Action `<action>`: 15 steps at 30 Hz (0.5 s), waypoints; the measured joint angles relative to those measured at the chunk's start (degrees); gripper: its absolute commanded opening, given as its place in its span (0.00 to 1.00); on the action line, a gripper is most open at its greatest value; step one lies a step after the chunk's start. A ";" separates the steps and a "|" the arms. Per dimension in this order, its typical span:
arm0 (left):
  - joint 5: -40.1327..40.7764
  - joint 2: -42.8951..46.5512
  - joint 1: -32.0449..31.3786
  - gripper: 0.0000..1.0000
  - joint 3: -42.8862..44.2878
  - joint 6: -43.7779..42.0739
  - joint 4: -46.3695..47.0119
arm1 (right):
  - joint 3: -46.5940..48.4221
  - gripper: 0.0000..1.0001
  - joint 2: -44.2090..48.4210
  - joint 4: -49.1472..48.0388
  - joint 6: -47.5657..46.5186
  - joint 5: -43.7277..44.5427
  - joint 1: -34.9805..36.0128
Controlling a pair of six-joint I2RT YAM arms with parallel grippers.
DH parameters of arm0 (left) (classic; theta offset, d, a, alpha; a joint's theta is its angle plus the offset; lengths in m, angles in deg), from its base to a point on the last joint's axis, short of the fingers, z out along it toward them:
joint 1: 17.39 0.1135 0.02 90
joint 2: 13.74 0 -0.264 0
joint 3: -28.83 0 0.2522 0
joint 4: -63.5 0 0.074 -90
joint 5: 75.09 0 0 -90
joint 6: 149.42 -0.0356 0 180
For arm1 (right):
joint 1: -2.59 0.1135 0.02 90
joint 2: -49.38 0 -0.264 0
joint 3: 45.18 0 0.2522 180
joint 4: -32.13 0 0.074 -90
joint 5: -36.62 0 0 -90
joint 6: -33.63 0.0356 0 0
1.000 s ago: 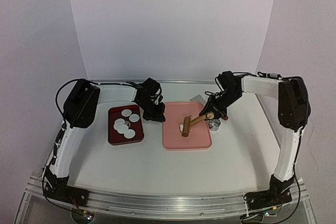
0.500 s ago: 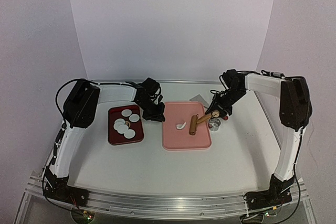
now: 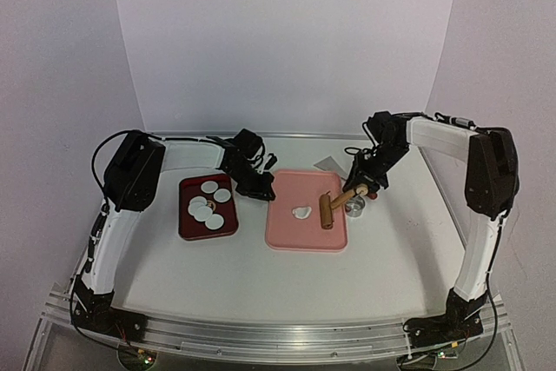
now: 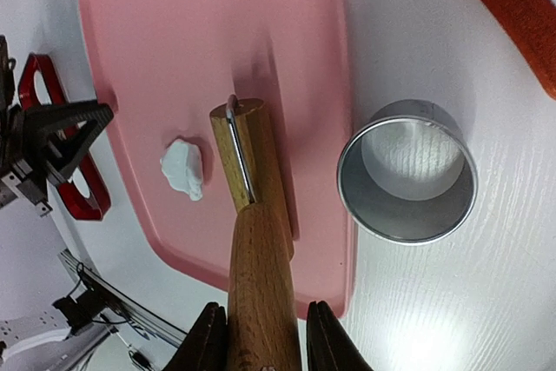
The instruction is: Roll out the dumpling wrappers from the dough
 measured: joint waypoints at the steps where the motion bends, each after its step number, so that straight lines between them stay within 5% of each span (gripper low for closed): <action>1: -0.03 0.07 -0.06 0.00 -0.13 -1.59 0.17 | 0.00 0.00 0.21 0.61 -1.01 -0.06 0.55; 12: -0.84 2.32 -1.52 0.00 -3.01 -17.75 -1.00 | 0.24 0.00 5.69 3.89 -2.77 -2.80 6.32; 15: -1.35 2.42 -2.57 0.08 -3.02 -19.09 -1.19 | 1.68 0.00 7.10 5.01 -2.18 -4.45 6.97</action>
